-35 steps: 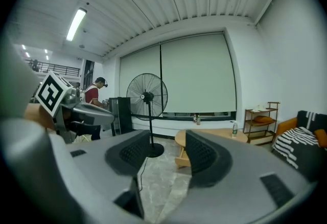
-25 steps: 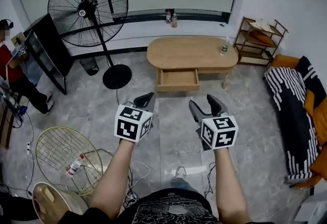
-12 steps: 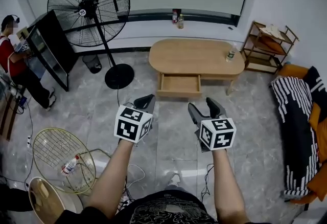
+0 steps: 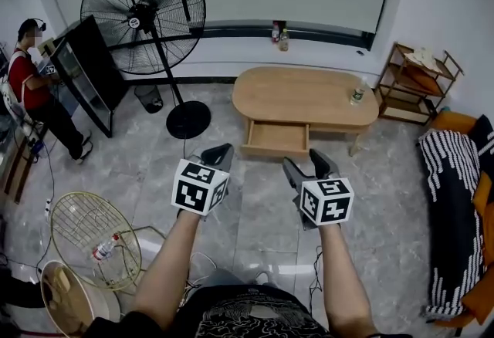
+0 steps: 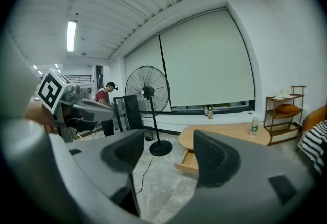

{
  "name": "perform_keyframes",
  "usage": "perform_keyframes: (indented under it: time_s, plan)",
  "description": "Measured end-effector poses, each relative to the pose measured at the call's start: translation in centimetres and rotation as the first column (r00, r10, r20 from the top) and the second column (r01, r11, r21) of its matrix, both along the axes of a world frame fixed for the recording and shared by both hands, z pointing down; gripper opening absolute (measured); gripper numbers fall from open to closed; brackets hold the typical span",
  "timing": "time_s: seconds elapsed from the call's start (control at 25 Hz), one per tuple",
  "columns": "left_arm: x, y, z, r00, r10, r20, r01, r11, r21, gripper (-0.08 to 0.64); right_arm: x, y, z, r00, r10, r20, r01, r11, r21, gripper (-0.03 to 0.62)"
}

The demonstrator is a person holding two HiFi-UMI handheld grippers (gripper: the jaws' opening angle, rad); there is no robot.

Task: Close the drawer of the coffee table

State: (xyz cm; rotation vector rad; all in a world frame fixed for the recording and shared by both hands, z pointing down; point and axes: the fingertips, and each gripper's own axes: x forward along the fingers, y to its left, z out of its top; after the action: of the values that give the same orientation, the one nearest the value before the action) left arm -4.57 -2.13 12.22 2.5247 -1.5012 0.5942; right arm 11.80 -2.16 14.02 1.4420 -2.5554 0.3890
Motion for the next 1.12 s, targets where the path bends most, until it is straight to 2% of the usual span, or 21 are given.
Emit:
perform_keyframes:
  time_s: [0.4,0.64,1.12]
  plan:
    - [-0.3,-4.4,0.2,1.000,-0.008,-0.010,0.009,1.000,0.011,0.003,-0.3,-4.3,0.5,1.000,-0.005,0.011,0.005,1.000,-0.001,0.290]
    - [-0.6,-10.3,0.9,1.000,0.015,-0.027,-0.015,1.000,0.012,0.003,-0.5,-9.5,1.4,1.000,0.022,0.004,-0.022,1.000,-0.010,0.290]
    - [-3.8,-24.4,3.6,0.996,0.069,-0.051,-0.069,0.998,-0.012,0.003,-3.7,-21.9,4.3,0.996,0.088,0.019,-0.087,0.994,-0.064,0.290]
